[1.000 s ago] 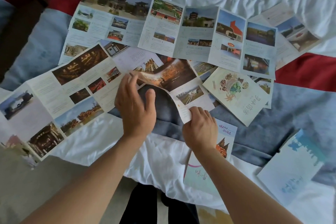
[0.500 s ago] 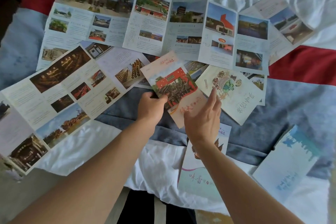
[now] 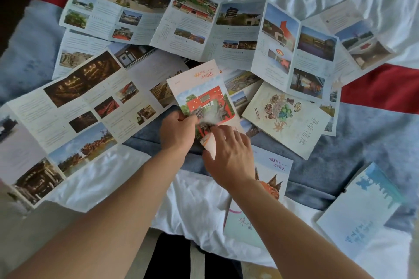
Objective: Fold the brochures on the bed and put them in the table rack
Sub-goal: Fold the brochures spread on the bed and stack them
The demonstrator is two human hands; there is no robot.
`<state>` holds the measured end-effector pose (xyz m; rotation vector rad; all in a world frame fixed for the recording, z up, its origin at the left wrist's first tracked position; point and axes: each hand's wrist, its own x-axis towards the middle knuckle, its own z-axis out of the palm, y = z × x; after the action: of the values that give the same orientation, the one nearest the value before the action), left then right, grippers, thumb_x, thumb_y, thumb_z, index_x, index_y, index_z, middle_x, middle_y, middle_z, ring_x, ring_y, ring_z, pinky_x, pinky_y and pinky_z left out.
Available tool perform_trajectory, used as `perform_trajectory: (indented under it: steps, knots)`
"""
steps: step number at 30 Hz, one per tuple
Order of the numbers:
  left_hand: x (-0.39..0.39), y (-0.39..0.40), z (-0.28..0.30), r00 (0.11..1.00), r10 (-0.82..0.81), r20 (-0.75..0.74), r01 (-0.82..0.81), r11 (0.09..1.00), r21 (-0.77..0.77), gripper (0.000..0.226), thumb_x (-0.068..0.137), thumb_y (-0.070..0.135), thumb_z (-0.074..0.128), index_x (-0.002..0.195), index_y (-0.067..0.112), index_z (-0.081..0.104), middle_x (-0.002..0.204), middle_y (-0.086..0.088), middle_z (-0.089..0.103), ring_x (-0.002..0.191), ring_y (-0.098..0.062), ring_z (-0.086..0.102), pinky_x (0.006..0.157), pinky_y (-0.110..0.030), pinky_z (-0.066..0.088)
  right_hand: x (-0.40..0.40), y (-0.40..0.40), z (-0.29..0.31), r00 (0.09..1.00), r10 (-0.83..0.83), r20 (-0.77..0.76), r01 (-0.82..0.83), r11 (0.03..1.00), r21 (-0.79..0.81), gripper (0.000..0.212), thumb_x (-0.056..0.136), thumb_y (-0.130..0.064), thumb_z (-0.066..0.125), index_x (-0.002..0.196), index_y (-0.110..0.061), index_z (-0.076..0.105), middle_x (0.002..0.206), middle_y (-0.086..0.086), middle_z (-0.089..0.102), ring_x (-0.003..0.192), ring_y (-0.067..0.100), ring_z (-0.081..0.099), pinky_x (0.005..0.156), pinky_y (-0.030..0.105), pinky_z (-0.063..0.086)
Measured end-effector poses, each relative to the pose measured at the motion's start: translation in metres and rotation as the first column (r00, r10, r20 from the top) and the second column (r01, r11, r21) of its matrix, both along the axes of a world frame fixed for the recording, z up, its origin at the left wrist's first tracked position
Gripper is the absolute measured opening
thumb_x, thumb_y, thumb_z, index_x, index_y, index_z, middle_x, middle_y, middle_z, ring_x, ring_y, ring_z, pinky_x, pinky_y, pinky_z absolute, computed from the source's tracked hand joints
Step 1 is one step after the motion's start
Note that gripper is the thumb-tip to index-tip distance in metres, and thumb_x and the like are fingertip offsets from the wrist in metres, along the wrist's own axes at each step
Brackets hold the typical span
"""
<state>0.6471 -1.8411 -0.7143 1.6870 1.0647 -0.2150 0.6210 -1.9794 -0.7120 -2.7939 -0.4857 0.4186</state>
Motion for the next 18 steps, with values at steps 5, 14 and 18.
perform_trajectory:
  steps: [5, 14, 18]
  knots:
    - [-0.018, 0.035, -0.003, 0.996, 0.086, -0.028, -0.083, 0.993, 0.087, 0.015, 0.085, 0.025, 0.061, 0.090, 0.014, 0.071, 0.084, 0.004, 0.068, 0.083, -0.022, 0.063, 0.070, -0.033, 0.047, -0.011, 0.042, 0.003, 1.000, 0.010, 0.025, -0.012, 0.996, 0.087, 0.025, 0.082, -0.022, 0.048, 0.099, -0.011, 0.063, 0.097, 0.009, 0.065, 0.081, 0.034, 0.060, 0.071, 0.042, 0.048]
    - [-0.039, 0.064, -0.005, 0.957, 0.288, 0.019, -0.283, 0.948, -0.144, 0.059, 0.091, 0.055, 0.033, 0.096, 0.008, 0.069, 0.082, -0.011, 0.074, 0.069, -0.021, 0.070, 0.061, -0.034, 0.054, -0.013, 0.075, 0.015, 0.991, -0.131, 0.012, 0.123, 0.954, 0.272, 0.009, 0.085, -0.019, 0.039, 0.076, -0.020, 0.037, 0.056, -0.001, 0.046, 0.046, 0.025, 0.033, 0.046, 0.028, 0.017]
    - [-0.035, 0.054, -0.008, 0.960, 0.268, 0.078, -0.233, 0.924, -0.304, 0.036, 0.095, 0.034, 0.047, 0.075, 0.020, 0.074, 0.074, -0.005, 0.075, 0.067, -0.022, 0.072, 0.057, -0.032, 0.057, -0.010, 0.068, 0.028, 0.986, -0.163, 0.015, 0.143, 0.905, 0.400, 0.012, 0.083, -0.015, 0.041, 0.076, -0.014, 0.050, 0.054, 0.002, 0.049, 0.045, 0.030, 0.041, 0.046, 0.029, 0.024]
